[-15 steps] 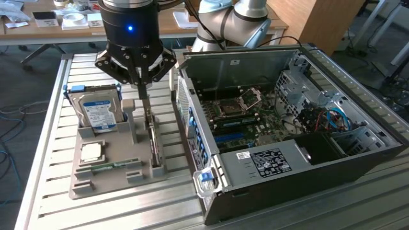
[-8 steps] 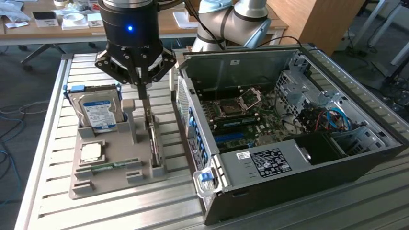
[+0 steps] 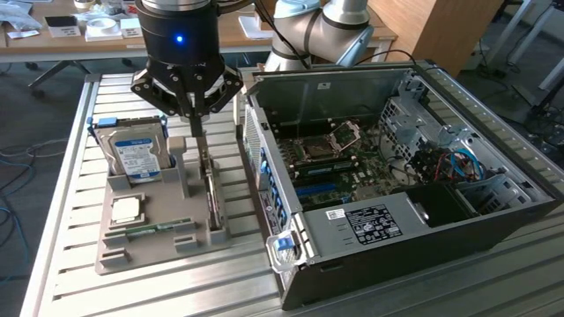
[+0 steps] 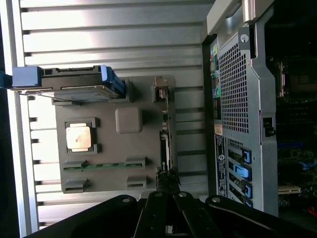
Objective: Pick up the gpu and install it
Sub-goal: 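Pick up the gpu and move the gpu toward the slot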
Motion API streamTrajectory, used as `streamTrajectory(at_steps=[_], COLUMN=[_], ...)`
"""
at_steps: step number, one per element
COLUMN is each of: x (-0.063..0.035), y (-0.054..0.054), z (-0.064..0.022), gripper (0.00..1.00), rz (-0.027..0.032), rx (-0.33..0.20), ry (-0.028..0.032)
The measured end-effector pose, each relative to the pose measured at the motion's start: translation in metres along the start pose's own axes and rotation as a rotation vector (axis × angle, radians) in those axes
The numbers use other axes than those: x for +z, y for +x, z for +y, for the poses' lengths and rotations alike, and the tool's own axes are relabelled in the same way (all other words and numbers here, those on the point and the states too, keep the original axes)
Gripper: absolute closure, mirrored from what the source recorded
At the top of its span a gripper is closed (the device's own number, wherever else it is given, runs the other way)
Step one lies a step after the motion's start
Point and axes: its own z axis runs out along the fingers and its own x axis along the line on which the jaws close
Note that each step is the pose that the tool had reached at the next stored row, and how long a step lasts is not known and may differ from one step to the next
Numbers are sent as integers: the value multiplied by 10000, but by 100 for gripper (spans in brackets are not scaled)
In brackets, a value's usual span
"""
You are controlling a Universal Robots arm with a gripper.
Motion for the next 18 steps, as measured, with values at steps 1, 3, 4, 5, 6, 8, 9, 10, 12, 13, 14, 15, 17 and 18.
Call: streamTrajectory(at_steps=[1, 3, 4, 5, 6, 8, 9, 10, 12, 13, 14, 15, 17, 18], x=[0, 0, 0, 0, 0, 0, 0, 0, 5, 20, 38, 57, 93, 111], y=[0, 0, 0, 0, 0, 0, 0, 0, 0, 1, 1, 1, 1, 1], z=[0, 0, 0, 0, 0, 0, 0, 0, 0, -1, -2, -2, -4, -5], gripper=[89, 83, 77, 77, 71, 65, 59, 59, 59, 59, 59, 59, 59, 59], rz=[0, 0, 0, 1, 0, 0, 0, 0, -1, -1, 0, 1, 0, 0], rx=[0, 0, 0, 0, -1, 0, 0, 0, 0, 0, 0, 0, 0, -1], ry=[0, 0, 0, 0, 0, 0, 0, 0, -1, -1, -1, 0, 0, 0])
